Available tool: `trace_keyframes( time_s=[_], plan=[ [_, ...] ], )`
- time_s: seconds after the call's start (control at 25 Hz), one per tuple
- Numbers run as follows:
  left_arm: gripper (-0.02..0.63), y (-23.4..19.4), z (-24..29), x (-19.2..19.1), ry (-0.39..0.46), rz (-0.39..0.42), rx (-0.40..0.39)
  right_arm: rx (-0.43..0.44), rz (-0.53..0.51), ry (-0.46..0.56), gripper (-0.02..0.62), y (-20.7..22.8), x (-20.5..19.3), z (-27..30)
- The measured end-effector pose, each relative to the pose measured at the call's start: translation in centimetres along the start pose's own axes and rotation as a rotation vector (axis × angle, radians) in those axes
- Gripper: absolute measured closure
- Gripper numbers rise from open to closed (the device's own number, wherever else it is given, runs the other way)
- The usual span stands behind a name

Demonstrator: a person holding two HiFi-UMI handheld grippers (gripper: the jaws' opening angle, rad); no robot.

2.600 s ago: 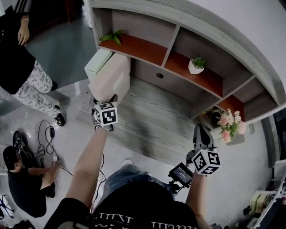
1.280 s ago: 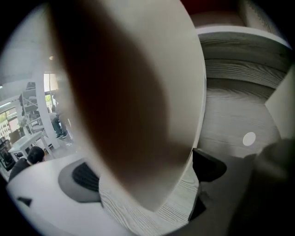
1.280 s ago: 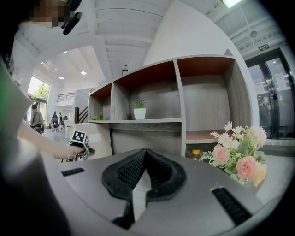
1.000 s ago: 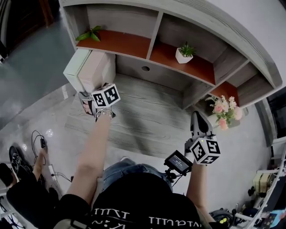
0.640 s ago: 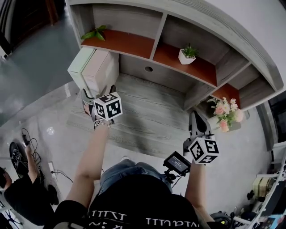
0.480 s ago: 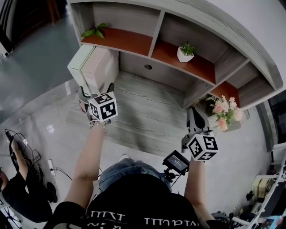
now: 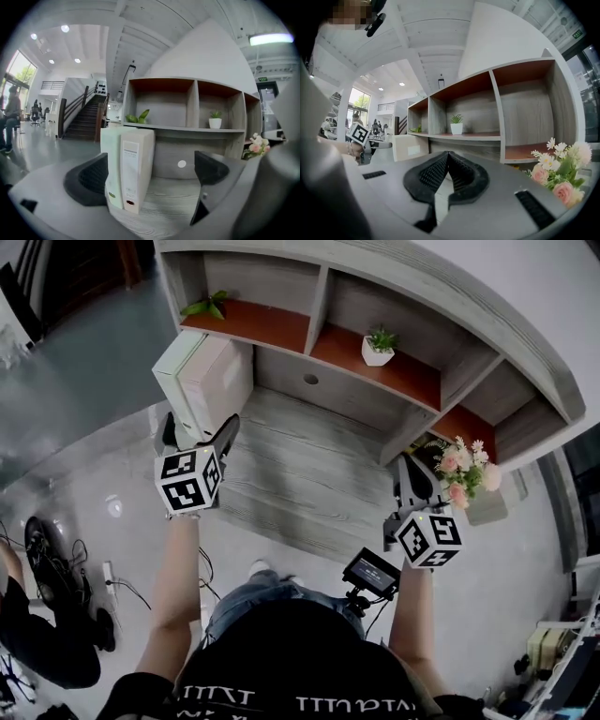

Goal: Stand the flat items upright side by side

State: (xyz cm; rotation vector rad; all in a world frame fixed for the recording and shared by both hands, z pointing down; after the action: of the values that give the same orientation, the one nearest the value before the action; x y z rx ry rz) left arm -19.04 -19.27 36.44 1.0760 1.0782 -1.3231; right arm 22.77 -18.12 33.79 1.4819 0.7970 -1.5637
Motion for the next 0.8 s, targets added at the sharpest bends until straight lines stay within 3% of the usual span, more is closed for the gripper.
trace_keyframes(
  time_s=[0.24, 0.4, 0.6, 0.8],
  plan=[
    [0.031, 0.5, -4.0, 2.3, -0.023, -0.051, -0.153, 0.025, 0.025, 0.038, 0.581, 0.2, 1.1, -0.5],
    [0.031, 0.8, -6.2, 3.7, 0.067, -0.083, -0.213, 0.051, 0.015, 0.058, 0.581, -0.4, 1.6, -0.6],
    [0.032, 1.3, -9.0, 5.3, 0.177, -0.162, -0.390, 0.087, -0.009, 0.093, 0.581, -1.6, 2.5, -0.3],
    [0.034, 1.6, -10.9, 6.4, 0.248, -0.121, -0.464, 0.127, -0.056, 0.126, 0.581, -3.0, 4.3, 0.5]
  ],
)
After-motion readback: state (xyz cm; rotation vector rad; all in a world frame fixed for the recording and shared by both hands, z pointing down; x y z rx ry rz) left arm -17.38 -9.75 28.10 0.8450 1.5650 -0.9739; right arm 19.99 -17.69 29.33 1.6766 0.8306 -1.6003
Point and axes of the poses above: the fingertips, and each gripper's own axes: z forward along the fingers, y to its right, x out of its top, the point moved 9 cm from there along -z, backward along the fingers, and after that the axes turned 2 degrees about z, right-handed, at the moved point
